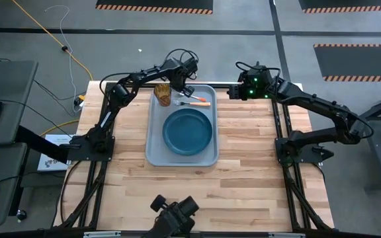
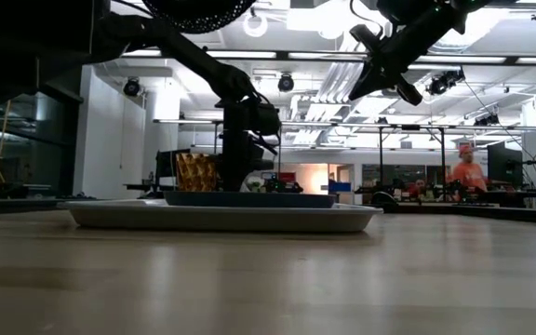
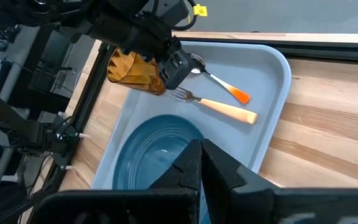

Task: Pick and place plate/cup/fork/spoon on tray
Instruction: Put the orange spoon on top of the yellow fork on the gray tray, then return to Home Position

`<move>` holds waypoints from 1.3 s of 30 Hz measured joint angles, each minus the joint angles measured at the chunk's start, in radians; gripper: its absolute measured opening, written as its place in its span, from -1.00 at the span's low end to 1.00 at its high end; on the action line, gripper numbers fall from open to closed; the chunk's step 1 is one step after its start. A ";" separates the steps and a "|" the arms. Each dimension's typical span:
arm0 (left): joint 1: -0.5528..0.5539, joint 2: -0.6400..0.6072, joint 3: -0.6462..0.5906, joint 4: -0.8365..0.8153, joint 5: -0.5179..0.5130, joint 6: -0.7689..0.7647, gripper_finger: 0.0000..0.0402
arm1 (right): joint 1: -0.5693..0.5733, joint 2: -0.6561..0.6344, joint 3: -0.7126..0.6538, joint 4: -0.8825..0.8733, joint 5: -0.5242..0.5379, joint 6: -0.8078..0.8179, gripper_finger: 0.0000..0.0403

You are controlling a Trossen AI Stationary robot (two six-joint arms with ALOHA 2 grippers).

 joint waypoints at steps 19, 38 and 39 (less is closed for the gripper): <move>-0.002 0.000 -0.001 -0.048 0.031 0.078 -1.00 | 0.000 0.000 0.000 0.047 0.000 -0.001 -1.00; -0.041 0.000 -0.001 -0.111 0.116 0.103 -1.00 | 0.000 0.000 0.000 0.060 0.001 -0.018 -1.00; -0.042 0.000 0.000 -0.110 0.113 0.103 -1.00 | 0.000 0.000 0.000 0.061 0.001 -0.018 -1.00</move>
